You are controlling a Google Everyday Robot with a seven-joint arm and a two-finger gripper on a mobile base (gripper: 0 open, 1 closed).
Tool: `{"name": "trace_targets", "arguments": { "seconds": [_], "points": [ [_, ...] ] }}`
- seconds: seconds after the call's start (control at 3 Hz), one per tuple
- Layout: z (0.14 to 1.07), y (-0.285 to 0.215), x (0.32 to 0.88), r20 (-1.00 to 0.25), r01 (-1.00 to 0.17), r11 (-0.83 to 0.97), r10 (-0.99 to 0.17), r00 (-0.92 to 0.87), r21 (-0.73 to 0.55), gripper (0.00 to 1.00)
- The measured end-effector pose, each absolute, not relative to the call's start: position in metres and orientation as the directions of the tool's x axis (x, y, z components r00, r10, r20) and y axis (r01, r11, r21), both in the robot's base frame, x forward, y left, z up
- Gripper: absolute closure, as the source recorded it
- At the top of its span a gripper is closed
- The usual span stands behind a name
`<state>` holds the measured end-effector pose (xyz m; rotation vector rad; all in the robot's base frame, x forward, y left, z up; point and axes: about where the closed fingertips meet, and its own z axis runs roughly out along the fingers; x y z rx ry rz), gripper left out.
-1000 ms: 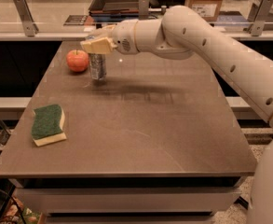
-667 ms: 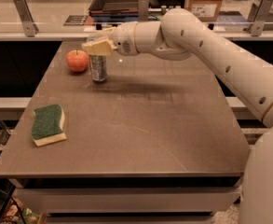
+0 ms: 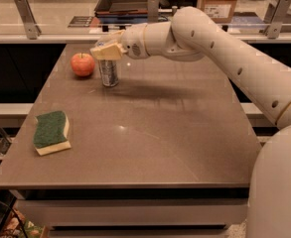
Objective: Move redbull can near apple
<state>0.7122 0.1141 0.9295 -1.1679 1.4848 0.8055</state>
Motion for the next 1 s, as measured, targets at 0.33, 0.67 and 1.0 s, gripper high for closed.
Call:
{"name": "trace_targets", "arguments": {
  "seconds": [0.33,0.67,1.0],
  "points": [
    [0.927,0.1132,0.7147,-0.961,-0.949,0.3,-0.276,0.008,-0.094,1.0],
    [0.9265,0.1159,0.7139,-0.961,-0.951,0.296,-0.275,0.008,-0.093,0.82],
    [0.9259,0.1189,0.7131,-0.961,-0.952,0.292,-0.275,0.008,-0.092,0.59]
  ]
}}
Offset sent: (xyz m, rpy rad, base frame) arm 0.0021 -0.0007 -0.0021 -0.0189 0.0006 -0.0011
